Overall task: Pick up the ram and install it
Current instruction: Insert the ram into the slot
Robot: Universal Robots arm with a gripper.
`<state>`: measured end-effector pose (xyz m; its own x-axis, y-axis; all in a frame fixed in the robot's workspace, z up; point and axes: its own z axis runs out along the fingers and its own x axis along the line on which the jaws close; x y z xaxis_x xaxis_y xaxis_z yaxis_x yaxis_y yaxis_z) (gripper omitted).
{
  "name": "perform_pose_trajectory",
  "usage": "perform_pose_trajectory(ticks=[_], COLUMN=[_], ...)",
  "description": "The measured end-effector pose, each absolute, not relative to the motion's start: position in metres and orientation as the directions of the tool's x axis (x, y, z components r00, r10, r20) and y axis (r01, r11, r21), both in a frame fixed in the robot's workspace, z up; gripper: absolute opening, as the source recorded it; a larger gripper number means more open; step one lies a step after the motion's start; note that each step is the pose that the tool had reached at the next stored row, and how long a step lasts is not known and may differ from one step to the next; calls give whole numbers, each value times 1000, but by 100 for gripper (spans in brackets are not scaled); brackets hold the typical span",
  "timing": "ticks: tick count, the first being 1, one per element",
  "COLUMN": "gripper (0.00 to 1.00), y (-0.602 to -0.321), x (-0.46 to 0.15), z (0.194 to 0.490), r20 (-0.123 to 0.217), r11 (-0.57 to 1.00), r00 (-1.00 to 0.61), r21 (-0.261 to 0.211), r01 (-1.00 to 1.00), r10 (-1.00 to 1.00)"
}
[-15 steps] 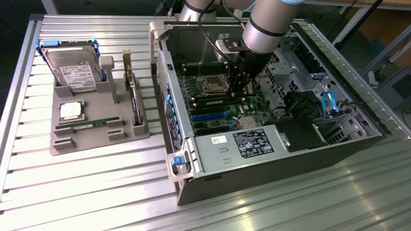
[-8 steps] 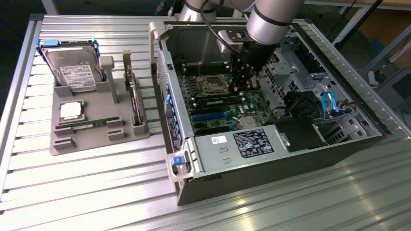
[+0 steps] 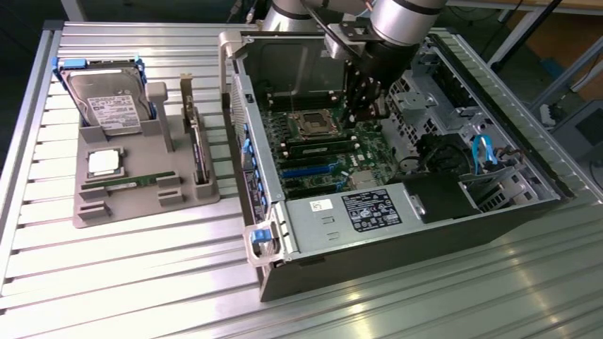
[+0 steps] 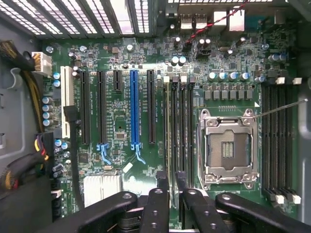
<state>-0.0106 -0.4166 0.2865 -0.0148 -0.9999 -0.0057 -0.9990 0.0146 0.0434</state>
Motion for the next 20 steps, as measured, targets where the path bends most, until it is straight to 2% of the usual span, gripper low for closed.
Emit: perform_pose_trajectory(ticks=[7,20], gripper=[19,19], y=[-417,-417], x=[-10,-11], z=[306,308], r20=[-6,-20], r11=[15,12], r00=[-15,-13], r21=[43,37], r01=[-999,-999], r10=[-1000,-1000])
